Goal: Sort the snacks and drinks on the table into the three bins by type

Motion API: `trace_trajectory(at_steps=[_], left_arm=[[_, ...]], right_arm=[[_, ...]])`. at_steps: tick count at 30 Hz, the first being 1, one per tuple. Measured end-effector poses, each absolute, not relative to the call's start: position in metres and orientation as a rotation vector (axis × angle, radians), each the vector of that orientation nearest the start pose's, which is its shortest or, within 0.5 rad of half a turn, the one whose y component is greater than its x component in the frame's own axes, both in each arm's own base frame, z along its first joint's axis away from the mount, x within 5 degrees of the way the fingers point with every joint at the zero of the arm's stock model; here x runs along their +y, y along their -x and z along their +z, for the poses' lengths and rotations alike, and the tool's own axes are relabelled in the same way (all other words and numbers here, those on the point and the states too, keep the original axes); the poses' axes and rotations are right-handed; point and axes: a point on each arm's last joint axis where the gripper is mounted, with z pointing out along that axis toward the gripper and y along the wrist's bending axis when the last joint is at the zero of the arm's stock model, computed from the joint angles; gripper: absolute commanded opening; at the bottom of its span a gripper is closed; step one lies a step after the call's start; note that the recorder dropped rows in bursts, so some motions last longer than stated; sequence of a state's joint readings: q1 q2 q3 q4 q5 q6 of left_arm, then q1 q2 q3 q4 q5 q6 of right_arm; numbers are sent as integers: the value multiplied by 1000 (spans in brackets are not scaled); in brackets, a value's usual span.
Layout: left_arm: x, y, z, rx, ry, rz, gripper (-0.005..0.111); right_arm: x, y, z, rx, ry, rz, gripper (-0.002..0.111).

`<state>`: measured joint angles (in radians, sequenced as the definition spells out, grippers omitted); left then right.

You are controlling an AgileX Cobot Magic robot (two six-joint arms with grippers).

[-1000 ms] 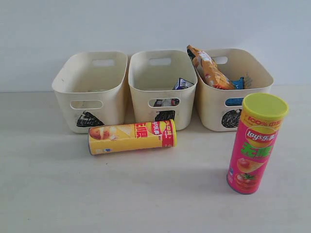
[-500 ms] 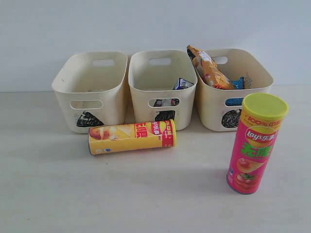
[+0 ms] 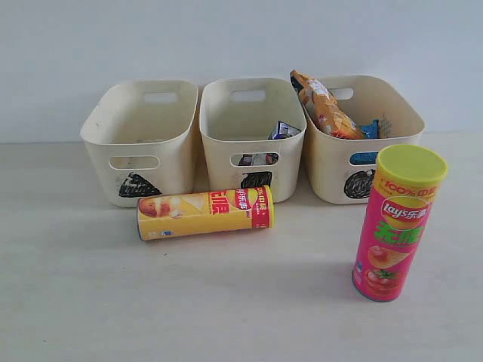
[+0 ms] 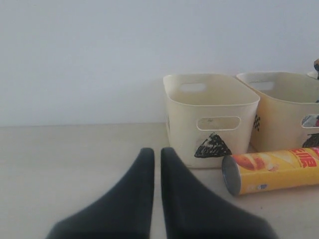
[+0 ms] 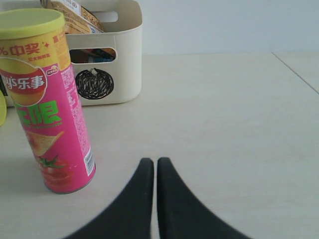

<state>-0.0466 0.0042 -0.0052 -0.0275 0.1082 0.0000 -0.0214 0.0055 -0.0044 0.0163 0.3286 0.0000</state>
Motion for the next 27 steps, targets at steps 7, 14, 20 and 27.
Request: trace_trajectory(at_steps=[7,14,20,27], left_arm=[[-3,-56,196,1684,-21,-60,4],[-3,-55,189,1765,-25,-57,4],[-3,-54,186,1790,-26,-57,4],[-3,-54,186,1790,-26,-57,4]], right_arm=[[-1,-54,185,1813,-30,1,0],[-1,-54,185,1813,-30,1,0],[-1,-54,185,1813,-30,1,0],[-1,-54,185,1813,-30,1,0]])
